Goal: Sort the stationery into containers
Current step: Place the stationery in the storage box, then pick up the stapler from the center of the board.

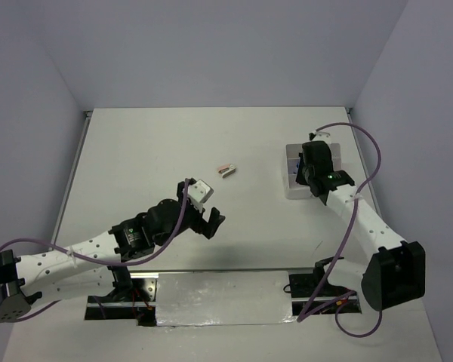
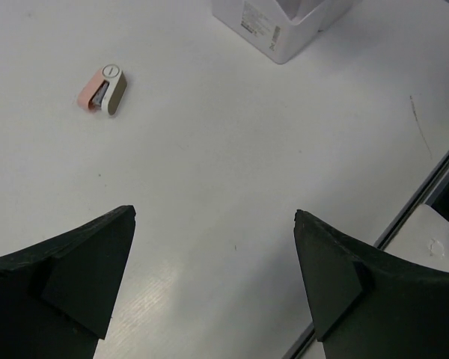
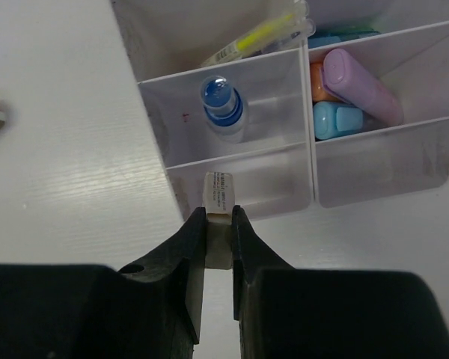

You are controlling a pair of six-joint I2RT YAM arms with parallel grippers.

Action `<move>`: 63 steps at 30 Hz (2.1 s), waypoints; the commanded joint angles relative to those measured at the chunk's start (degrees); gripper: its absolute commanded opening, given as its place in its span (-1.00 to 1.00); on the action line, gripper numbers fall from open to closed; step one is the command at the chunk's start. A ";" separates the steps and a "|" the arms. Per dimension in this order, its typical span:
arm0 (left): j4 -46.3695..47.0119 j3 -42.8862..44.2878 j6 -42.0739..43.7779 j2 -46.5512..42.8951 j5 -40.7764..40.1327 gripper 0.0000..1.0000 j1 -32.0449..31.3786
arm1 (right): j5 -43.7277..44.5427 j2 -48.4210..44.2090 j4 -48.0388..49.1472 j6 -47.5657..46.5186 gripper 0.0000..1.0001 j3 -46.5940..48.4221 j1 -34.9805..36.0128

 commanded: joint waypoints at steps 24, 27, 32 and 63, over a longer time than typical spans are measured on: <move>-7.40 3.98 -12.03 5.40 -12.14 0.99 2.87 | -6.85 8.66 2.78 -1.84 -0.34 2.54 -4.77; -9.16 6.97 -12.92 10.23 -10.48 0.99 6.82 | -6.32 8.14 1.99 -1.66 0.10 2.80 -4.77; -8.55 10.75 -10.37 17.18 -11.18 0.99 11.30 | -5.00 4.98 -1.25 -0.87 0.37 4.81 -4.77; 0.78 43.97 22.68 65.61 19.49 0.99 26.34 | -44.73 -30.18 -2.93 1.24 0.99 0.34 1.56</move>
